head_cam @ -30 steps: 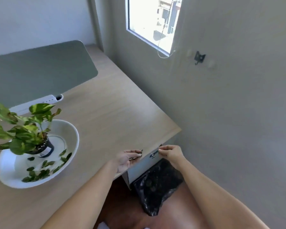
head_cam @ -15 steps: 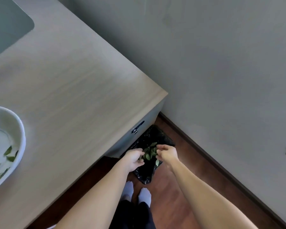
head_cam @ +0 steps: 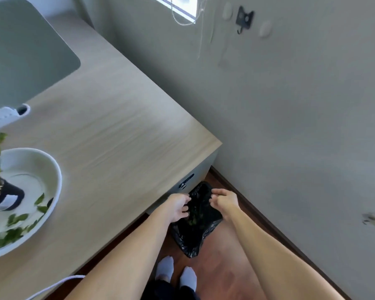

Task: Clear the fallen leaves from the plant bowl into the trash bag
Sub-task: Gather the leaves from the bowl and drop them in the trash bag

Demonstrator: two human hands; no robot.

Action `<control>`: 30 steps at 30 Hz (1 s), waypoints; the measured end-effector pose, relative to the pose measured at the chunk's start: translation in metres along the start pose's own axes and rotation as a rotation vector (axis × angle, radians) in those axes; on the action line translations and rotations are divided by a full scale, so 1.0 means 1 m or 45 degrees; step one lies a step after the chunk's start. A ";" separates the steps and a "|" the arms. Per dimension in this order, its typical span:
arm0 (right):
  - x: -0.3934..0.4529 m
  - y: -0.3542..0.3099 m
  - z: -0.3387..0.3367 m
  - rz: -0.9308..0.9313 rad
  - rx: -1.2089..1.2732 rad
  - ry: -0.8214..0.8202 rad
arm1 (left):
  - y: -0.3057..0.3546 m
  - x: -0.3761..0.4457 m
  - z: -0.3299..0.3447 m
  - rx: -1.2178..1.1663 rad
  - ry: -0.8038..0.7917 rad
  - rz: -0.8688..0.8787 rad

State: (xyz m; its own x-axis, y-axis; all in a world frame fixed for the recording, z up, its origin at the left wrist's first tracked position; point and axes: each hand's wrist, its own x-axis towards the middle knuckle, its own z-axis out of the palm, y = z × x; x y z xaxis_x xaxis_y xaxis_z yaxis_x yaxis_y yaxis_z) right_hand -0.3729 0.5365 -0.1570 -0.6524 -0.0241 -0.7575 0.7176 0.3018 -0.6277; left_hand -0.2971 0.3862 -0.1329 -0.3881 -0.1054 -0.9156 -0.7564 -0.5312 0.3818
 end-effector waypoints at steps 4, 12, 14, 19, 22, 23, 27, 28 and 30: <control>-0.023 -0.043 0.006 -0.129 -0.028 -0.071 | 0.027 -0.051 -0.007 0.016 -0.016 0.142; -0.077 -0.119 0.083 -0.387 -0.221 -0.394 | 0.054 -0.138 -0.101 -0.068 0.112 0.455; -0.089 -0.124 0.114 -0.395 -0.285 -0.497 | 0.046 -0.155 -0.135 -0.046 0.212 0.493; -0.128 -0.116 0.209 -0.461 -0.505 -0.715 | 0.013 -0.179 -0.237 0.095 0.629 0.613; -0.153 -0.105 0.267 -0.554 -0.646 -0.791 | -0.005 -0.185 -0.298 0.278 0.949 0.640; -0.161 -0.101 0.284 -0.584 -0.691 -0.809 | -0.010 -0.188 -0.317 0.342 1.028 0.639; -0.191 -0.083 0.349 -0.922 -1.031 -0.738 | -0.023 -0.190 -0.385 0.799 1.214 0.503; -0.197 -0.078 0.361 -1.022 -1.141 -0.720 | -0.026 -0.188 -0.396 0.976 1.245 0.390; -0.206 -0.065 0.383 -1.139 -1.360 -0.738 | -0.032 -0.181 -0.411 1.217 1.204 0.201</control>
State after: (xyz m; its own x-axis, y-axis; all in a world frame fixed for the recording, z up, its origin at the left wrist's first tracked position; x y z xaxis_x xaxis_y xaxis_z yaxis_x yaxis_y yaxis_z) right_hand -0.1921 0.1569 -0.0292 -0.3989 -0.8551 -0.3312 -0.5290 0.5096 -0.6786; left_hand 0.0138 0.0763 -0.0311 -0.2891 -0.8491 -0.4421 -0.9551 0.2870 0.0733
